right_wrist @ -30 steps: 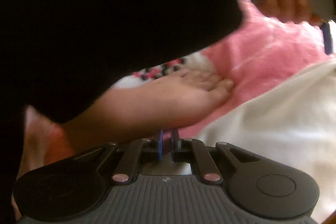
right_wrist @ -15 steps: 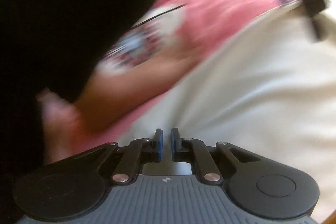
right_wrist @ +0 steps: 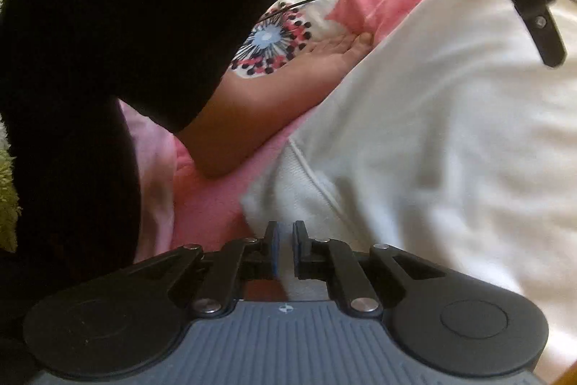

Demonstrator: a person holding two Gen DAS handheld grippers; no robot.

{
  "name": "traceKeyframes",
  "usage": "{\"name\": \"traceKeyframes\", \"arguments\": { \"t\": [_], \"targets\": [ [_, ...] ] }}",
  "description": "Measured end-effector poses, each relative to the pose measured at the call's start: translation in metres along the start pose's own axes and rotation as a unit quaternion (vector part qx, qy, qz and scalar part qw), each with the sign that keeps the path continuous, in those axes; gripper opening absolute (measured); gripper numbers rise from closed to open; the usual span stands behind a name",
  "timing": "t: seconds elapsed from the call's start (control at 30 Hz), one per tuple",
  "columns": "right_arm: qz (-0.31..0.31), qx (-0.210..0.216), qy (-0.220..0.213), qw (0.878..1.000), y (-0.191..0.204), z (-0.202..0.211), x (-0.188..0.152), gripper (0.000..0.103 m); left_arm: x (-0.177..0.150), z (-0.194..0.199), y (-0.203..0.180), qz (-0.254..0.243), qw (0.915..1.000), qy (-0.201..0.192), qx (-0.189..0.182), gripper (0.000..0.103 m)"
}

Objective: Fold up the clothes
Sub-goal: 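Move both open grippers back above the white BEAR sweatshirt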

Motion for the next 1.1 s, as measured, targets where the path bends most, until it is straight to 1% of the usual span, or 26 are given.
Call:
{"name": "traceKeyframes", "arguments": {
  "t": [0.07,0.1,0.17,0.27,0.33,0.37,0.47,0.53,0.63,0.7,0.73,0.8,0.83,0.9,0.97,1.03,1.1],
  "targets": [
    [-0.012,-0.032,-0.027,0.999,-0.015,0.017,0.01,0.008,-0.001,0.0,-0.001,0.0,1.0,0.001,-0.002,0.092],
    [-0.028,-0.043,-0.043,0.998,-0.026,0.031,0.013,0.008,-0.001,0.0,-0.002,-0.001,1.0,0.0,-0.002,0.092],
    [-0.047,-0.068,-0.061,0.995,-0.049,0.049,0.016,0.008,0.0,0.0,-0.003,-0.003,1.0,0.0,-0.003,0.092],
    [-0.065,-0.074,-0.042,0.994,-0.064,0.046,0.004,0.008,0.0,-0.002,-0.006,-0.005,1.0,0.002,-0.007,0.092],
    [-0.063,-0.056,-0.02,0.996,-0.062,0.025,-0.006,0.009,0.0,-0.002,-0.008,-0.008,0.9999,0.001,-0.008,0.092],
    [-0.06,-0.049,-0.021,0.997,-0.055,0.017,-0.007,0.011,0.0,-0.003,-0.009,-0.009,0.9999,0.001,-0.008,0.092],
    [-0.063,-0.01,-0.036,0.997,-0.031,0.006,-0.011,0.01,-0.001,-0.002,-0.013,-0.008,0.9999,0.002,-0.011,0.092],
    [-0.068,-0.007,-0.043,0.997,-0.028,0.007,-0.009,0.01,-0.002,-0.002,-0.016,-0.01,0.9998,0.002,-0.014,0.092],
    [-0.101,-0.046,-0.075,0.991,-0.042,0.019,-0.012,0.01,-0.004,-0.002,-0.02,-0.017,0.9997,0.001,-0.018,0.092],
    [-0.14,-0.076,-0.1,0.982,-0.058,0.034,-0.02,0.01,-0.004,-0.002,-0.023,-0.021,0.9995,0.0,-0.022,0.092],
    [-0.158,-0.093,-0.106,0.977,-0.065,0.039,-0.028,0.01,-0.005,-0.002,-0.025,-0.022,0.9995,0.002,-0.025,0.092],
    [-0.183,-0.118,-0.099,0.971,-0.071,0.037,-0.048,0.01,-0.007,-0.003,-0.028,-0.023,0.9993,0.006,-0.029,0.092],
    [-0.189,-0.115,-0.091,0.971,-0.07,0.036,-0.057,0.01,-0.008,-0.003,-0.03,-0.024,0.9992,0.008,-0.031,0.092],
    [-0.186,-0.1,-0.087,0.974,-0.057,0.032,-0.065,0.01,-0.01,-0.004,-0.033,-0.029,0.999,0.011,-0.032,0.092],
    [-0.189,-0.071,-0.088,0.975,-0.046,0.027,-0.066,0.01,-0.012,-0.004,-0.035,-0.031,0.9989,0.013,-0.033,0.092],
    [-0.188,-0.093,-0.104,0.972,-0.048,0.035,-0.066,0.01,-0.012,-0.004,-0.036,-0.03,0.999,0.014,-0.032,0.092],
    [-0.209,-0.118,-0.135,0.961,-0.058,0.05,-0.066,0.01,-0.012,-0.005,-0.036,-0.028,0.999,0.015,-0.032,0.092]
  ]
}}
Point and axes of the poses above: each gripper's, at about its wrist camera, not at the fingertips, and z roughly against the way its jaws point, y to its left, x to its top, the point moved 7 cm from there along -z, roughly the way its jaws point, and after that the axes turned 4 degrees about x, right-handed, at the moved point
